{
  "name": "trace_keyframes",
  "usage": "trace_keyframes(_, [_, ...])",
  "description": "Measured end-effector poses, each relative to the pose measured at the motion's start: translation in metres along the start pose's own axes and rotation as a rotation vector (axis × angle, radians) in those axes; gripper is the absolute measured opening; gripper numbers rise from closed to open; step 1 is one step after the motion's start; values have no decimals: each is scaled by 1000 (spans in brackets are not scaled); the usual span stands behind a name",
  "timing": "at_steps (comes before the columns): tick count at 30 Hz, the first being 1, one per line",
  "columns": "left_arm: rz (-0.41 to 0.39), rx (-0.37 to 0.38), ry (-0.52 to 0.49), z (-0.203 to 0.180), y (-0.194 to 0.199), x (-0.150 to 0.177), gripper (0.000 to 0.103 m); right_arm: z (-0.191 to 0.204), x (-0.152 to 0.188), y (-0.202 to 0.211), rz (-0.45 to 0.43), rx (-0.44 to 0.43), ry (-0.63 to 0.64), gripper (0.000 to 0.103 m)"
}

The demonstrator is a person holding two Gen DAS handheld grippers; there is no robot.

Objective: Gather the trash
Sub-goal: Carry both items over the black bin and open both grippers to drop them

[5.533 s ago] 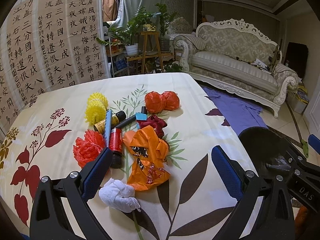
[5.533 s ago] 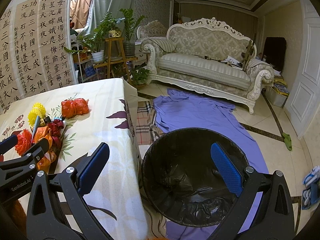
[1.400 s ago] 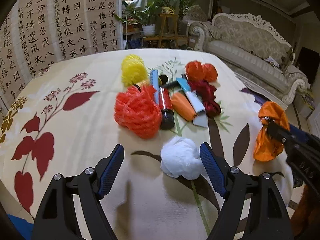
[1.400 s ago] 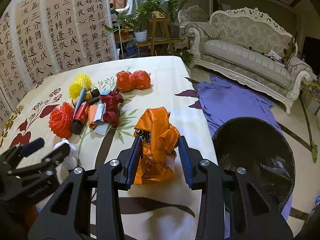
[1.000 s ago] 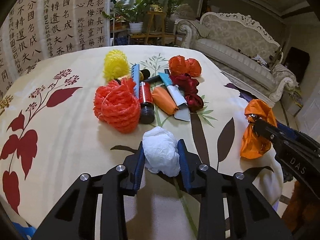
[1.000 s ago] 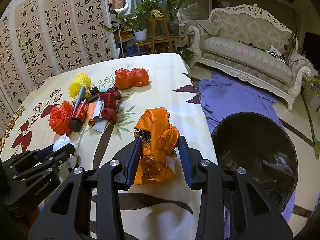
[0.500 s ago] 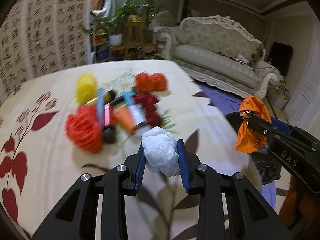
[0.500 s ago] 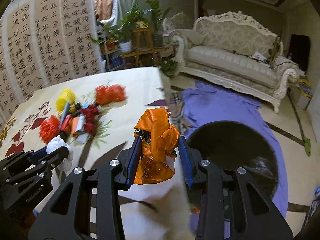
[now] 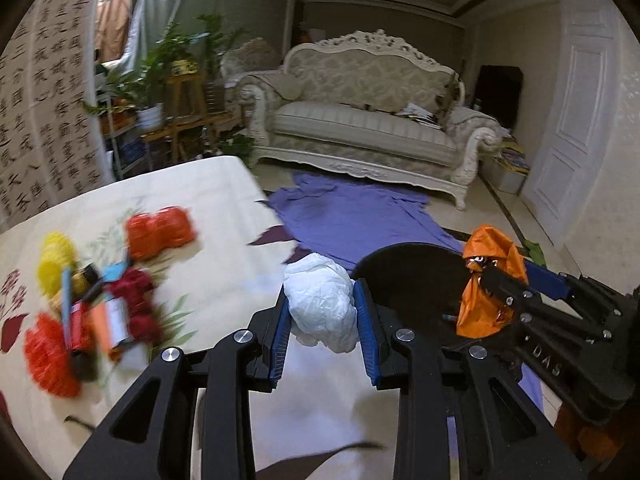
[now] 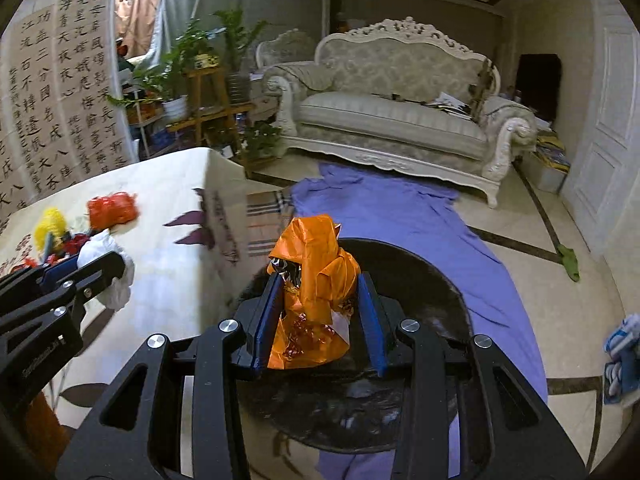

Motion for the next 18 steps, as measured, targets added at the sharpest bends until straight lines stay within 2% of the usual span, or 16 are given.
trace_keyframes(14, [39, 38, -87, -41, -54, -12, 32, -46, 3, -37, 32, 30, -80, 38])
trace_keyframes(16, [44, 35, -92, -43, -58, -11, 38, -51, 1, -39, 31, 34, -99, 38])
trace_keyframes(18, [54, 24, -87, -41, -62, -11, 55, -58, 0, -41, 31, 41, -121, 42])
Point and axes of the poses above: each gripper's, at about its wrist camera, not at the fingertips, and y roughly against the way its jaws point, z to its left, x to its underside, the point moved 2 cm from there along -y, roughly the way its jaws point, and after that the axes turned 2 degrees about -z, right-handed, at the moved point
